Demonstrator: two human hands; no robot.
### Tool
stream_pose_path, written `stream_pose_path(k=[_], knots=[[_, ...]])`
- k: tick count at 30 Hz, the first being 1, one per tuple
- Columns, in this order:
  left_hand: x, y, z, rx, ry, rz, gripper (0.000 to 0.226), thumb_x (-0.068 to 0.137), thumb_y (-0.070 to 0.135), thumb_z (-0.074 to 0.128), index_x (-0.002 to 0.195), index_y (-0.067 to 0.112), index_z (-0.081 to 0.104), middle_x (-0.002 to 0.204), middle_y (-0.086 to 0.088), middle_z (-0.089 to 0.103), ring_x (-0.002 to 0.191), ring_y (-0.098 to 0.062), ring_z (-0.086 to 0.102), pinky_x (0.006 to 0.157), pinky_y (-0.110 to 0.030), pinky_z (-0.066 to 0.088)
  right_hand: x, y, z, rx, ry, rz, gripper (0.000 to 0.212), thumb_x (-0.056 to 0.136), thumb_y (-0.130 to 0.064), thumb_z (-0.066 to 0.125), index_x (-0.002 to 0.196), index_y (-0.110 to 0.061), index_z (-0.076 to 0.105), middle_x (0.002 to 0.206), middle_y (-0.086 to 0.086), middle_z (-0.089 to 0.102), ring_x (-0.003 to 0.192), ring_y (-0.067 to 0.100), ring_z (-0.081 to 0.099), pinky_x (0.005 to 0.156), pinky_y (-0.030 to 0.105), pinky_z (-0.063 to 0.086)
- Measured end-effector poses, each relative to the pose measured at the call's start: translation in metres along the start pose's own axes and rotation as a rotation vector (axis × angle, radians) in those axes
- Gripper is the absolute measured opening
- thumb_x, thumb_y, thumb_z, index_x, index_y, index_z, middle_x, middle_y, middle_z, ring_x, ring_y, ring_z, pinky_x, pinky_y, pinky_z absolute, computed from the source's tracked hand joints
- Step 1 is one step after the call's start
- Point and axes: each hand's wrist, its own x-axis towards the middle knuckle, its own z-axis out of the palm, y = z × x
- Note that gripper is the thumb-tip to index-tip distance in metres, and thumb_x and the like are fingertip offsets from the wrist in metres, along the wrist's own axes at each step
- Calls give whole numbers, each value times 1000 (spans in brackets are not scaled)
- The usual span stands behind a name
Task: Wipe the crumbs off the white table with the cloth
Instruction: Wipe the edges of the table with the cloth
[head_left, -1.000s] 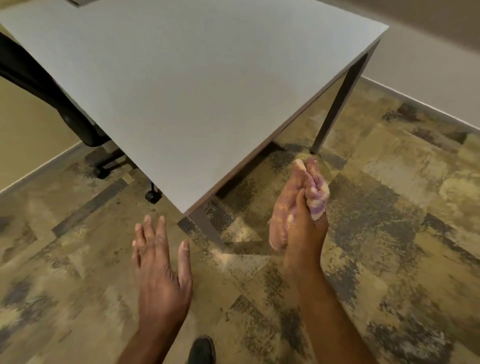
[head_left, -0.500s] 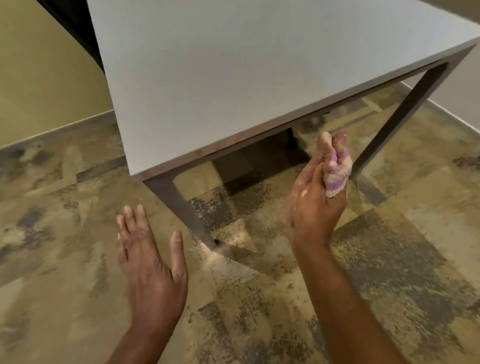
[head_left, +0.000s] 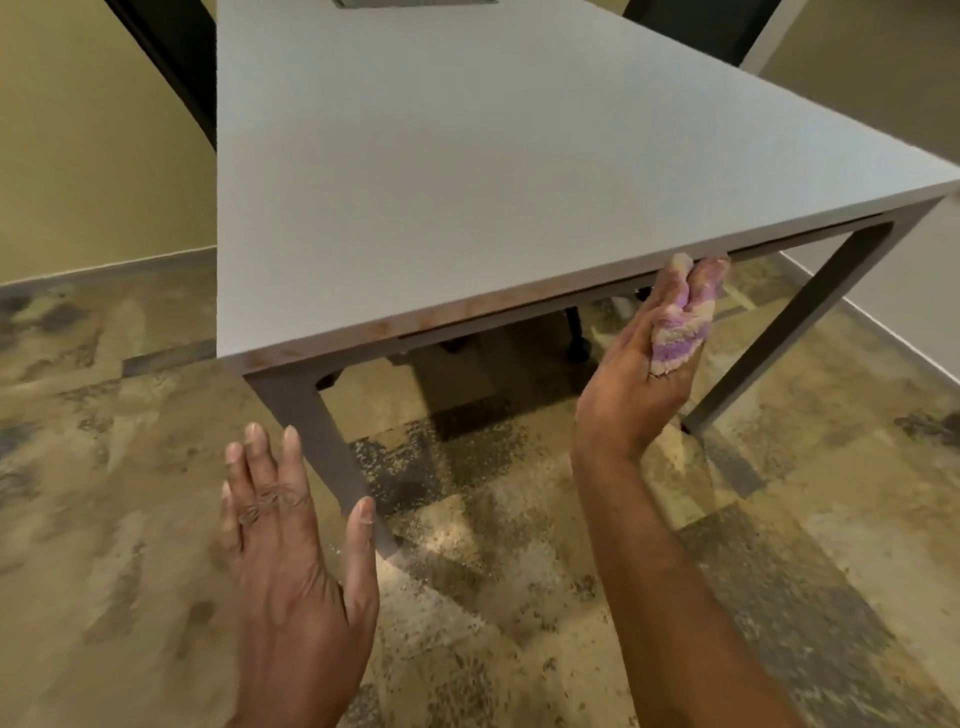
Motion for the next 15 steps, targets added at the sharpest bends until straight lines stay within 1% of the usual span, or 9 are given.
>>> stream_pose_path(k=[1, 2, 4, 5, 6, 8, 11, 12, 15], knots=[[2, 1, 2, -4, 11, -1, 75, 100, 41, 41, 163, 10, 15, 173, -9, 6, 160, -21, -2, 129, -32, -3, 5, -1, 5, -60, 86, -21, 54, 103, -43, 53, 154, -27, 43, 143, -10, 56, 117, 0, 59, 110, 30, 49], [3, 2, 4, -7, 26, -5, 74, 100, 40, 41, 162, 10, 15, 173, -9, 6, 160, -21, -2, 129, -31, -3, 10, -3, 10, -123, 134, -37, 57, 102, -43, 56, 154, -26, 43, 144, -5, 58, 112, 0, 61, 102, 27, 54], [7, 2, 5, -14, 50, -19, 74, 100, 42, 40, 163, 12, 14, 173, -7, 5, 160, -19, -3, 129, -31, -4, 23, 1, 15, -174, 166, -93, 60, 102, -45, 56, 156, -27, 39, 149, 3, 56, 115, 7, 63, 89, 11, 54], [9, 1, 5, -16, 54, -25, 74, 101, 42, 39, 163, 14, 12, 173, -5, 3, 160, -19, -4, 128, -32, -4, 31, 5, 16, -165, 163, -114, 61, 102, -43, 56, 157, -25, 37, 151, 6, 53, 122, 11, 62, 90, 9, 53], [11, 0, 5, -19, 54, -30, 74, 101, 42, 39, 164, 15, 11, 174, -3, 2, 160, -19, -5, 128, -32, -4, 36, 7, 19, -175, 156, -114, 62, 102, -43, 56, 157, -23, 36, 153, 7, 51, 129, 15, 60, 93, 10, 52], [12, -4, 3, -25, 54, -39, 74, 101, 42, 40, 164, 18, 8, 174, -1, -1, 160, -19, -6, 128, -33, -5, 41, 11, 28, -220, 109, -93, 64, 101, -45, 56, 158, -25, 35, 154, 6, 50, 134, 17, 56, 96, 13, 51], [14, -15, 0, -28, 66, -58, 74, 102, 42, 40, 164, 19, 7, 174, 2, -2, 160, -18, -6, 127, -34, -5, 34, 19, 40, -233, 48, -65, 67, 102, -45, 54, 161, -26, 28, 159, 3, 46, 138, 17, 53, 110, 32, 49], [14, -19, 0, -27, 68, -64, 74, 102, 42, 40, 164, 20, 6, 174, 3, -2, 160, -17, -7, 127, -34, -5, 32, 21, 43, -220, 59, -68, 67, 103, -42, 55, 161, -25, 27, 160, 4, 44, 138, 18, 52, 112, 35, 48], [14, -29, -3, -26, 69, -72, 74, 102, 40, 42, 164, 19, 6, 174, 1, -1, 160, -18, -6, 128, -37, -4, 29, 28, 52, -189, 71, -81, 70, 103, -32, 57, 162, -19, 22, 165, 7, 36, 146, 20, 44, 117, 37, 43]])
